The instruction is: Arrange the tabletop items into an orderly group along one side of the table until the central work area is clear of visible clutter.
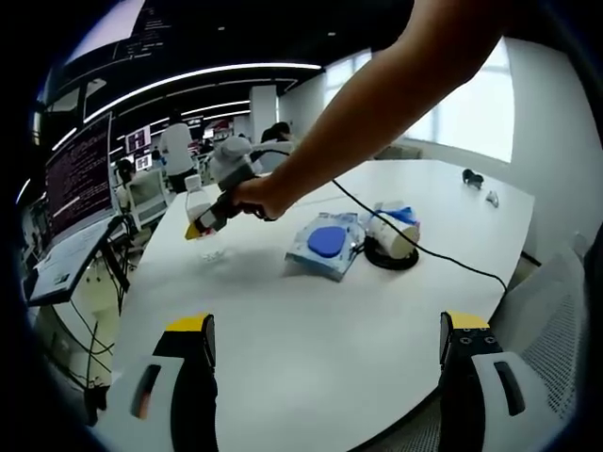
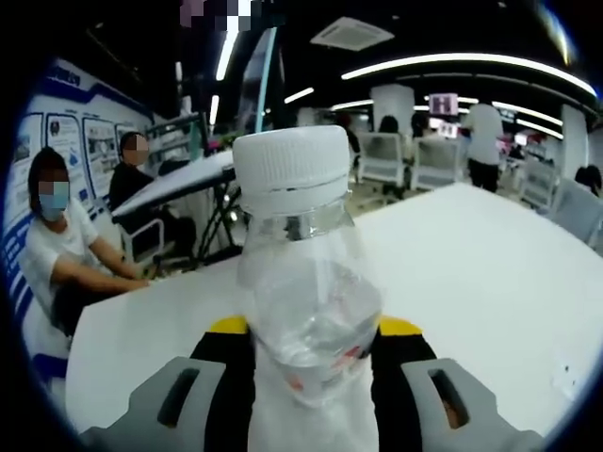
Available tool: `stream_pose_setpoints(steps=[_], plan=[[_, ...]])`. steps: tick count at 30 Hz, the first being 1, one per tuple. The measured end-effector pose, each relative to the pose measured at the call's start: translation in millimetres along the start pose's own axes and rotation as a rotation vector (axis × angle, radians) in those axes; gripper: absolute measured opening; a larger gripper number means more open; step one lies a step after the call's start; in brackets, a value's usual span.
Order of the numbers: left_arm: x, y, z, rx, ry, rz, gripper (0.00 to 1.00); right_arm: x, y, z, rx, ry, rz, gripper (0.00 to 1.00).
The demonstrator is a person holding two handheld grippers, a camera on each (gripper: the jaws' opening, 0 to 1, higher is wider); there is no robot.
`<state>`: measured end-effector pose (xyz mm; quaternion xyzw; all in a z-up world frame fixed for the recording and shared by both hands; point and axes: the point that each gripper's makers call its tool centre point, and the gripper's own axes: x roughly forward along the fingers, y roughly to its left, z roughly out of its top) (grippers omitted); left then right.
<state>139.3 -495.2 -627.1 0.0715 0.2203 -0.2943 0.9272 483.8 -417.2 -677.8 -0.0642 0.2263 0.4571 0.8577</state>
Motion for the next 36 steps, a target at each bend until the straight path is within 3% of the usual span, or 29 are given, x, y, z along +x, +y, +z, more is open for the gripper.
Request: stream_pose_setpoints(steps=[10,18,28,36], plan=[[-0.5,-0.4,0.6,0.002,-0.003,-0.001,1.00,-0.4,2.7,5.1,0.002,-0.011,-0.005,0.59],[-0.7,-2.2,0.6,0.018,-0.003,-0.005,1.00,-18.0,3.0,-5.5,0.018,0.010,-0.022,0.63],[-0.6,-5.2,1.8,0.034,-0.006,-0.017,1.00,-69.2,3.8,-29.7,0.052,-0.011,-0.057,0.70],[-0.3,-7.1,2.2,0.039,-0.007,-0.025,1.00,-116.8,17.8,-47.9,0.057,-0.019,-0.073,0.79]])
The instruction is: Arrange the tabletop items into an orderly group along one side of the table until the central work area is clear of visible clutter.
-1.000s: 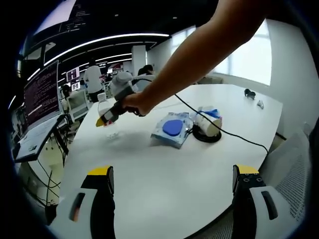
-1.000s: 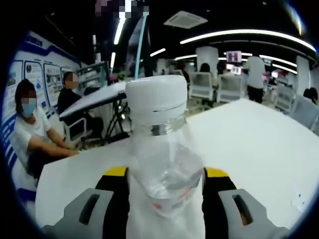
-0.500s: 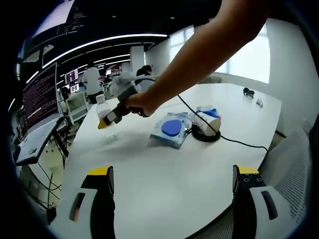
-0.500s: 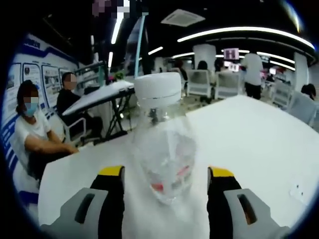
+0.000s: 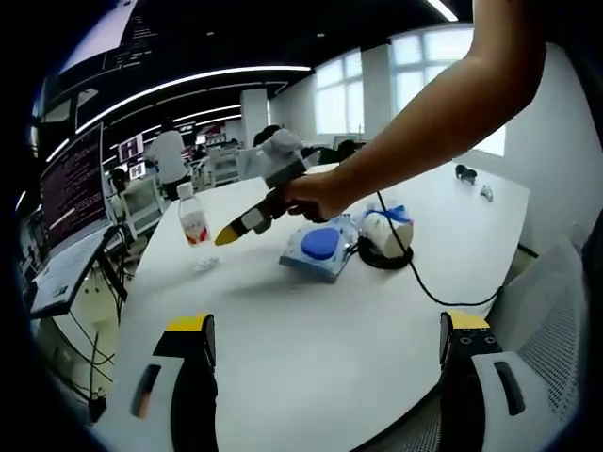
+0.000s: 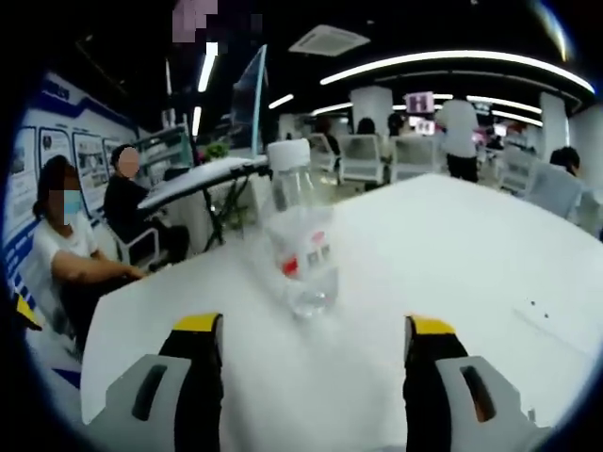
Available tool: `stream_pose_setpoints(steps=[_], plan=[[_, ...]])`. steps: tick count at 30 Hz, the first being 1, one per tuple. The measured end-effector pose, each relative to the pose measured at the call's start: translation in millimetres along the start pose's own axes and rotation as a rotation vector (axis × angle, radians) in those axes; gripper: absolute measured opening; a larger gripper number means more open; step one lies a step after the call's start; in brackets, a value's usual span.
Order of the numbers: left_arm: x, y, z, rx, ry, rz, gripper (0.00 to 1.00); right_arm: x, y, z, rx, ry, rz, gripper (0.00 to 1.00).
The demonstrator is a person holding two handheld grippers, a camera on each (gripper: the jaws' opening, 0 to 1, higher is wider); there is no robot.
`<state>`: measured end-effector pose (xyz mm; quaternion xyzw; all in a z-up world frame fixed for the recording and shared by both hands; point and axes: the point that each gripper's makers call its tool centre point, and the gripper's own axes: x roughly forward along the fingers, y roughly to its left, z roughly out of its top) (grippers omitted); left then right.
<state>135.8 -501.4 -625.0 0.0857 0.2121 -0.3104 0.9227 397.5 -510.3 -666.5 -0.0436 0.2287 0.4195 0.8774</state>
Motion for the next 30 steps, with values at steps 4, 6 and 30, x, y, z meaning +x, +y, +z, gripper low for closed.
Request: stream_pose_setpoints(steps=[4,6,30], plan=[[-0.1,-0.9,0.8,0.004,-0.003,-0.003,1.00,-26.6,8.0,-5.3,-0.019,-0.012,0.005,0.82],[-0.2,-1.4,0.7,0.005,-0.002,-0.005,1.00,-40.3,13.1,-7.5,-0.018,-0.017,0.005,0.84],[1.1,-13.0,0.6,0.072,0.005,-0.046,1.00,-169.9,21.6,-72.1,-0.028,0.046,-0.043,0.94]])
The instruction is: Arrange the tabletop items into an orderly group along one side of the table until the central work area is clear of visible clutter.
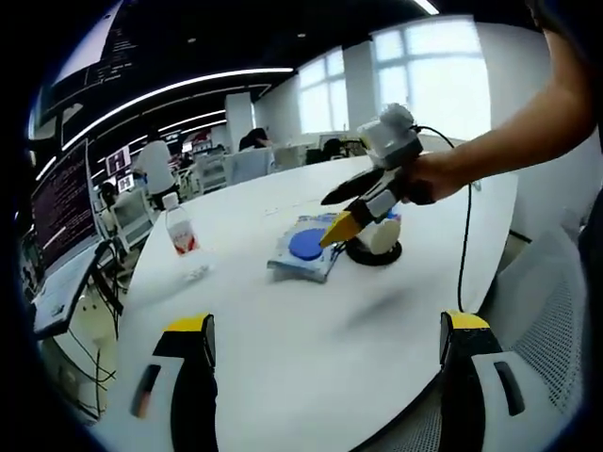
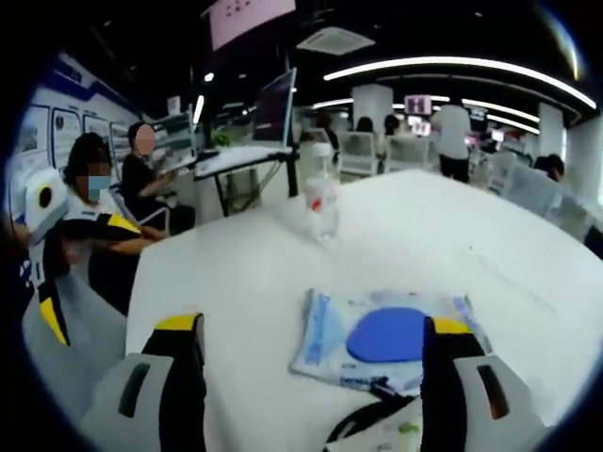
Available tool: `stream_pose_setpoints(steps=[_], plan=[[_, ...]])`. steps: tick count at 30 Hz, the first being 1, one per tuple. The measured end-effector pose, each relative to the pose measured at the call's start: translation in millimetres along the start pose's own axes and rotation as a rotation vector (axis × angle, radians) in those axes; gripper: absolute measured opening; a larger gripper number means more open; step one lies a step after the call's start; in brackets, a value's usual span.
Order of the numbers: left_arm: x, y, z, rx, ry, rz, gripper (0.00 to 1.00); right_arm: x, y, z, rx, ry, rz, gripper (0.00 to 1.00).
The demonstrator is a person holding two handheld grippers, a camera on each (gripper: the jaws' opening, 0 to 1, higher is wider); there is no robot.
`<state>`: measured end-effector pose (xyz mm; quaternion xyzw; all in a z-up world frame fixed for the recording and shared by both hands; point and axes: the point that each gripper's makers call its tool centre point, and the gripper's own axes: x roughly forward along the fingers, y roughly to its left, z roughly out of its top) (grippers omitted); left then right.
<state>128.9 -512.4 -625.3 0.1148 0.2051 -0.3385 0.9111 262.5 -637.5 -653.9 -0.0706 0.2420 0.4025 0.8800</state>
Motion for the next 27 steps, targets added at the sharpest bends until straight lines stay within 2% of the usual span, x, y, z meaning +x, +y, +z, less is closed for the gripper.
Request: stream_pose_setpoints(steps=[4,11,21,27], plan=[[-0.1,-0.7,0.1,0.003,-0.002,-0.004,1.00,-18.5,1.1,-13.4,0.021,0.009,-0.024,0.95],[-0.6,-0.8,1.2,0.002,-0.006,-0.004,1.00,-45.0,-0.2,-25.8,0.042,0.010,-0.070,0.95],[-0.8,-1.9,1.9,0.011,-0.008,-0.007,1.00,-63.0,1.9,-36.4,0.064,0.009,-0.101,0.96],[-0.6,-2.8,2.2,0.017,-0.008,-0.008,1.00,-73.3,2.2,-45.7,0.051,0.033,-0.097,0.96]])
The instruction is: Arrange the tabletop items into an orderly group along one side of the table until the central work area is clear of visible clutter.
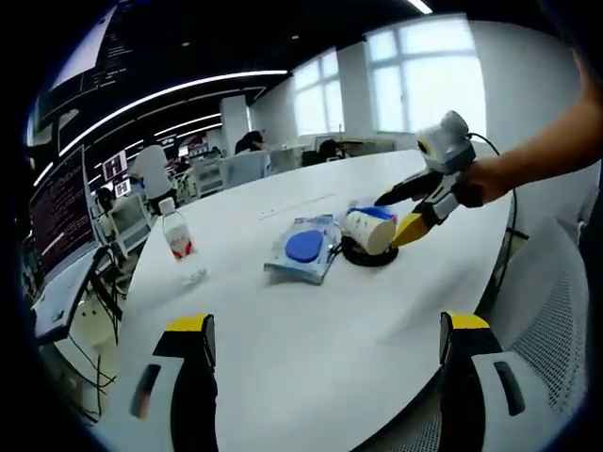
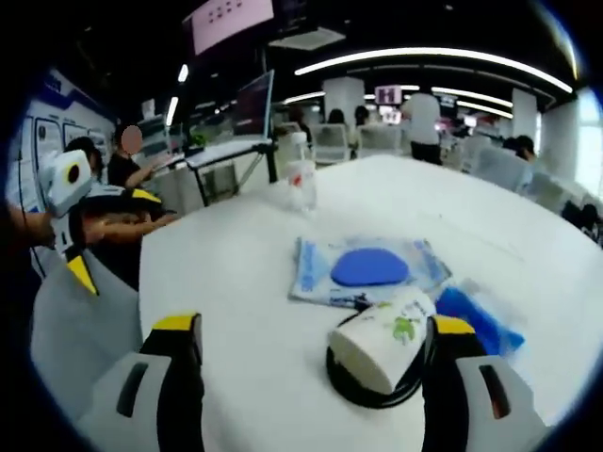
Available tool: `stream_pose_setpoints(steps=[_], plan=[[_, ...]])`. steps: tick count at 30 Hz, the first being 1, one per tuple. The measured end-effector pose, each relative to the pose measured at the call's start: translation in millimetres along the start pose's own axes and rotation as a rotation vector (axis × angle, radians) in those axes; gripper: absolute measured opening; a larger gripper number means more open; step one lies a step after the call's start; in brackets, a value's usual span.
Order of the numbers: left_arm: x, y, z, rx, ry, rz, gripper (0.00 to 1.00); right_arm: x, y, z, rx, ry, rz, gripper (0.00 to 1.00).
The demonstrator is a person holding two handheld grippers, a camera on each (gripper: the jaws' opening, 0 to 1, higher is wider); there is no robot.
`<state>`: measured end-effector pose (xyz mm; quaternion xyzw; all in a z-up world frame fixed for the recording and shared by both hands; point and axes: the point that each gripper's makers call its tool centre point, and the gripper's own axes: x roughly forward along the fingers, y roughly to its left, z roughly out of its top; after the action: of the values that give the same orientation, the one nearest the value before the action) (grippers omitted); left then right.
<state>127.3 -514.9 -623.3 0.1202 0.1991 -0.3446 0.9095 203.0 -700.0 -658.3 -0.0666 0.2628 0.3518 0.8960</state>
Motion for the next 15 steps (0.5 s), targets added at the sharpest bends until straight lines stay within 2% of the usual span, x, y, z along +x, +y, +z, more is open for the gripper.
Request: stream_pose_setpoints(steps=[6,10,15], plan=[[-0.1,0.2,0.1,0.002,-0.001,0.002,1.00,-7.7,-2.6,-8.0,-0.029,0.033,0.017,0.97],[-0.3,-0.1,0.5,0.004,-0.002,0.003,1.00,-10.9,-4.1,-19.1,-0.104,0.108,0.060,0.97],[-0.7,0.2,1.4,0.003,-0.009,0.006,1.00,-13.9,-12.5,-20.8,-0.118,0.137,0.085,0.97]])
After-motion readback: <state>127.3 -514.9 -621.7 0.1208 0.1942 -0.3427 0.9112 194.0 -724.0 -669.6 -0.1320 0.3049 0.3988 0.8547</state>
